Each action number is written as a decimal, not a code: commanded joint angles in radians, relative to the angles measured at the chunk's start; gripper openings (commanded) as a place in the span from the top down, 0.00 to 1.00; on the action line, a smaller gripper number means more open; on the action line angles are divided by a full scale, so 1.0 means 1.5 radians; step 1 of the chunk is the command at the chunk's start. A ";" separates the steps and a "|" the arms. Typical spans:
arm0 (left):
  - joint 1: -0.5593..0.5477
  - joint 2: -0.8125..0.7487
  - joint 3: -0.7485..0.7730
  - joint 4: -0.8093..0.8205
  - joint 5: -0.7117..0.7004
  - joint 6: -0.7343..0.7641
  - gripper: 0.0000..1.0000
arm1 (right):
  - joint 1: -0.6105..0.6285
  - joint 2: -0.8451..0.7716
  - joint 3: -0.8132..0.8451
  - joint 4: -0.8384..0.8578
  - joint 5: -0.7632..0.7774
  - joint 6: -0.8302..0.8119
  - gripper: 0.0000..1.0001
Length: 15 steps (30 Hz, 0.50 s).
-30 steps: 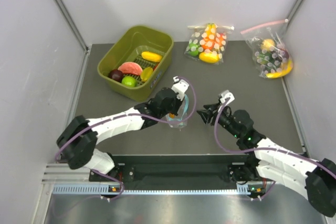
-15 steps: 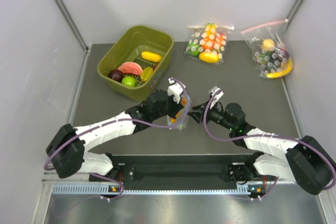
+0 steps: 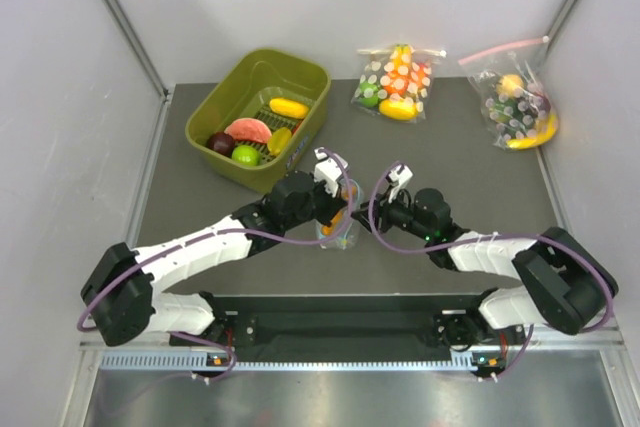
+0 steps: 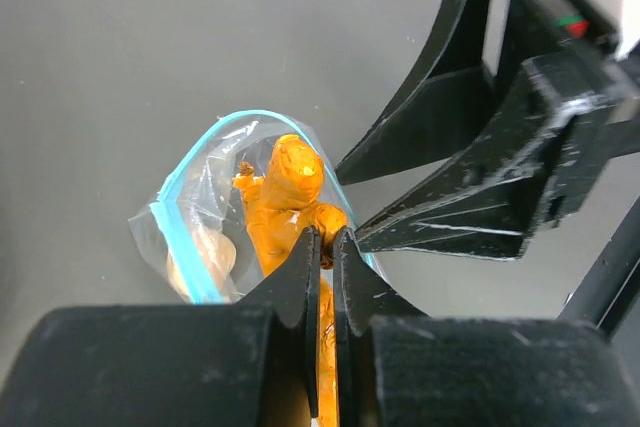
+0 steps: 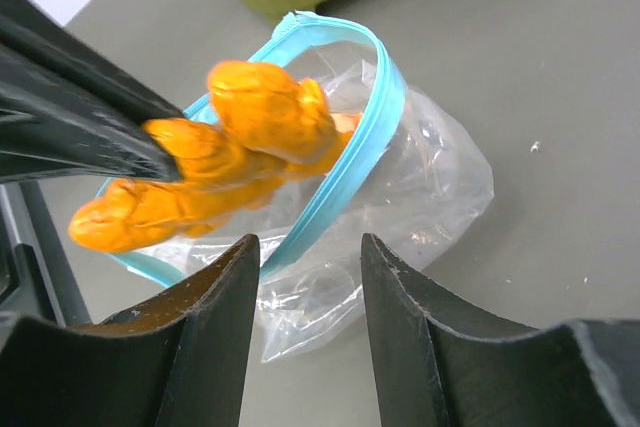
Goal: Open the zip-top bag and remove the fake food
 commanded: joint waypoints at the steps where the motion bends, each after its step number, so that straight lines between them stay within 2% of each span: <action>1: 0.004 -0.032 -0.002 0.018 0.013 -0.002 1.00 | -0.006 0.027 0.039 0.032 0.008 -0.001 0.55; 5: 0.005 -0.035 -0.004 0.018 0.022 0.000 1.00 | -0.001 0.056 0.052 0.039 0.004 0.003 0.56; 7: 0.007 -0.037 -0.005 0.018 0.032 -0.002 1.00 | 0.001 0.066 0.064 0.039 0.008 0.004 0.59; 12: 0.012 -0.049 -0.010 0.016 0.061 -0.005 1.00 | 0.004 0.084 0.094 -0.012 0.036 0.009 0.78; 13: 0.014 -0.056 -0.009 0.014 0.066 -0.005 1.00 | 0.005 0.083 0.098 -0.017 0.048 0.014 0.86; 15: 0.016 -0.069 -0.005 0.003 0.075 -0.006 1.00 | 0.006 0.080 0.102 -0.039 0.062 0.020 0.94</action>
